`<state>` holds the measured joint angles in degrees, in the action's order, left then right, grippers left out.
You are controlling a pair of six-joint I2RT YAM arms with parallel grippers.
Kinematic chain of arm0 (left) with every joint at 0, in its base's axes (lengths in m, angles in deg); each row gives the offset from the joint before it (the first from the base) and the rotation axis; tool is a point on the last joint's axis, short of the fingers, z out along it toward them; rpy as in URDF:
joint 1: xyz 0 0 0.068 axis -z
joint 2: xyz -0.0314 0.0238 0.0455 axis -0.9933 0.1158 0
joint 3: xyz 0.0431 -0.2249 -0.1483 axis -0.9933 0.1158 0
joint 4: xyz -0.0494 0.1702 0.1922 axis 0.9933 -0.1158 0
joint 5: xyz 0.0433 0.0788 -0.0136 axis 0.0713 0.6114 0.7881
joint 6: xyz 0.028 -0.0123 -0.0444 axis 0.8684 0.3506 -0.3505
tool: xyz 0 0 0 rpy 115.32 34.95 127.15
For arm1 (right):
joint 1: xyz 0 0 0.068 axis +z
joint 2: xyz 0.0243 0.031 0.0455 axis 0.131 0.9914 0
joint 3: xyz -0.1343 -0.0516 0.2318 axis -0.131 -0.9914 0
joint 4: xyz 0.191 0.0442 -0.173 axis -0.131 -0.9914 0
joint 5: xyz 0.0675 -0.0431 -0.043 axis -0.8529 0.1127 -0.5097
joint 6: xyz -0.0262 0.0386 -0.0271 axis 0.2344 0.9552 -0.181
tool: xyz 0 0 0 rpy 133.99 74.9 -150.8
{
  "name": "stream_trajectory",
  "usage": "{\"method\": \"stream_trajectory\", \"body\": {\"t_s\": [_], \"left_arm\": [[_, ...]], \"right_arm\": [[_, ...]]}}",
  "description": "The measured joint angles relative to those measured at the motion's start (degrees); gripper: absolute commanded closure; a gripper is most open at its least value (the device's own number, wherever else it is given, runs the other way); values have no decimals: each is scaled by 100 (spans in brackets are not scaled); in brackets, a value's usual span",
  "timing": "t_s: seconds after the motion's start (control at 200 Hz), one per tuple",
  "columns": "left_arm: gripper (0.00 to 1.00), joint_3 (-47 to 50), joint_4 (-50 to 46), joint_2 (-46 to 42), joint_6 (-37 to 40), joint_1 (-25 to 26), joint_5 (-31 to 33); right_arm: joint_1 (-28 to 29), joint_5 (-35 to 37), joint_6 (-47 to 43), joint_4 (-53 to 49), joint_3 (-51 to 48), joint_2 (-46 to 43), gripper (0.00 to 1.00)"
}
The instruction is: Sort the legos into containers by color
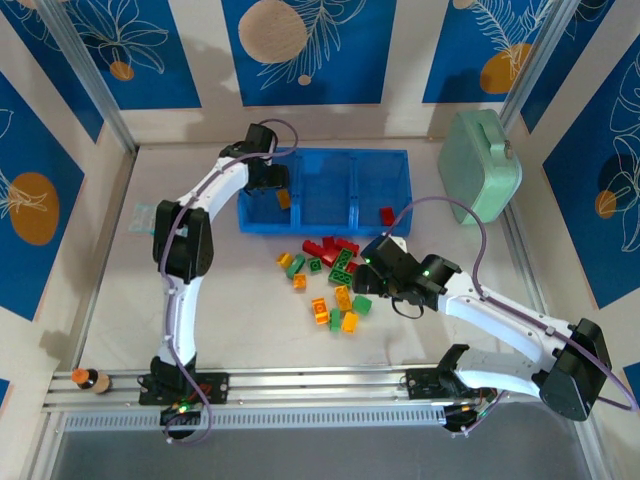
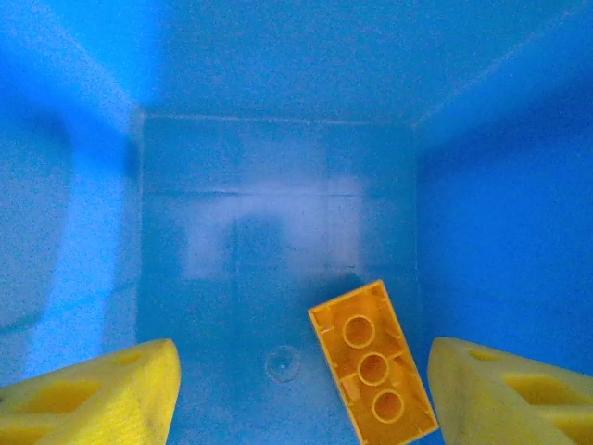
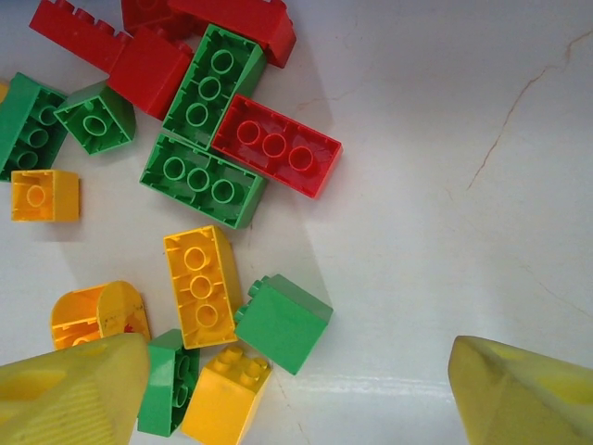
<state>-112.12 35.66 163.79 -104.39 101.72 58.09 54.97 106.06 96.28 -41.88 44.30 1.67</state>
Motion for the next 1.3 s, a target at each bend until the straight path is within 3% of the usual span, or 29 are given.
{"method": "stream_trajectory", "body": {"t_s": [0.125,0.39,0.745,0.986,1.156,1.301], "left_arm": [[29,225,-17,-61,-26,-129,26],[29,1641,203,-879,-149,-455,129],[27,2959,649,-2774,-203,-306,-50],[26,4603,1021,-4199,-280,699,-68],[26,5853,1335,-4699,-560,1530,-66],[26,6684,1541,-5090,-883,2013,-31]], "right_arm": [[44,4,0,-4,2,15,15],[-52,4,-179,-90,354,260,14],[-577,-505,-728,-42,765,560,11],[-612,-1117,-850,229,590,839,11],[-651,-1211,-955,603,264,1054,10],[-1005,-1204,-1213,914,190,1252,11]]}}
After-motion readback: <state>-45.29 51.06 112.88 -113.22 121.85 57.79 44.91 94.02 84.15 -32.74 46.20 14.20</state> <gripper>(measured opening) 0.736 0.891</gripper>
